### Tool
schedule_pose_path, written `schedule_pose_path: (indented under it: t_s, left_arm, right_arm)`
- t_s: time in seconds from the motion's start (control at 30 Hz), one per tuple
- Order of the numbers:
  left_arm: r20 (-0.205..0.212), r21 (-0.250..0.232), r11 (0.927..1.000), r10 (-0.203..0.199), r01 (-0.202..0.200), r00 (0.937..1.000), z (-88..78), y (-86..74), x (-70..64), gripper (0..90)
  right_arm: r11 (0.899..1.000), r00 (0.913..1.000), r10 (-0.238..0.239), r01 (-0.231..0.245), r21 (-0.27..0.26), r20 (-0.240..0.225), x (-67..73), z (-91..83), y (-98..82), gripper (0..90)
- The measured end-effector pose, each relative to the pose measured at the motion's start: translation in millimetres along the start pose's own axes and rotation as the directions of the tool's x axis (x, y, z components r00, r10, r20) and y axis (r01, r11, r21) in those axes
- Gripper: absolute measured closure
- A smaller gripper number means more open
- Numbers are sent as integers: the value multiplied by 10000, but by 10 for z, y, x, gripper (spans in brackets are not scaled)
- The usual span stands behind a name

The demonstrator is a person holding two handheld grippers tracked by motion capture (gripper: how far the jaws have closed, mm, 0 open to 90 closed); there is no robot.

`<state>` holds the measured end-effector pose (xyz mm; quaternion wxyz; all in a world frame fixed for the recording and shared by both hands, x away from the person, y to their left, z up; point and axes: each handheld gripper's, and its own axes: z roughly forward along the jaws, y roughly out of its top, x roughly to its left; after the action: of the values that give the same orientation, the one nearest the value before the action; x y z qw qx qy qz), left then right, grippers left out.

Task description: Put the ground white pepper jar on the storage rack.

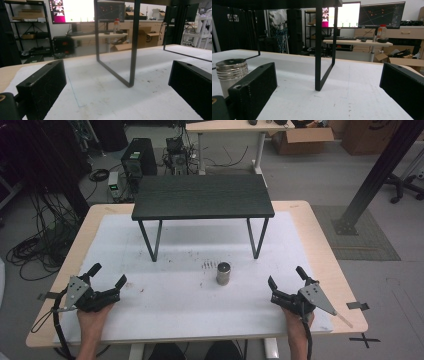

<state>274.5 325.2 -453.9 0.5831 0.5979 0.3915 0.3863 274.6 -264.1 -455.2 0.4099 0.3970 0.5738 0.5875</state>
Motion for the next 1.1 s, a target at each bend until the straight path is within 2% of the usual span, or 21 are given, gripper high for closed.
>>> schedule_pose_path:
  t_s: [0.17, 0.43, 0.87, 1.1]
  left_arm:
    - [-3, 0, 10000, -5, 5, 10000, 0, 0, 0, 20]
    - [-4, -5, 10000, -2, 2, 10000, 0, 0, 0, 20]
    - [-8, -11, 10000, -7, 7, 10000, -2, 0, 0, 20]
    - [-1, -15, 10000, -7, 7, 10000, -1, 0, -1, 20]
  right_arm:
    - [9988, 9993, 367, -366, -340, 23, -24, -24, 0, 9]
    - [9990, 9993, 357, -360, -273, -124, -38, -70, 102, 3]
    - [10000, 9971, 30, -36, -81, -767, -81, -103, 410, 3]
    - [9998, 9899, -104, 127, 154, -1413, -117, -80, 526, 3]
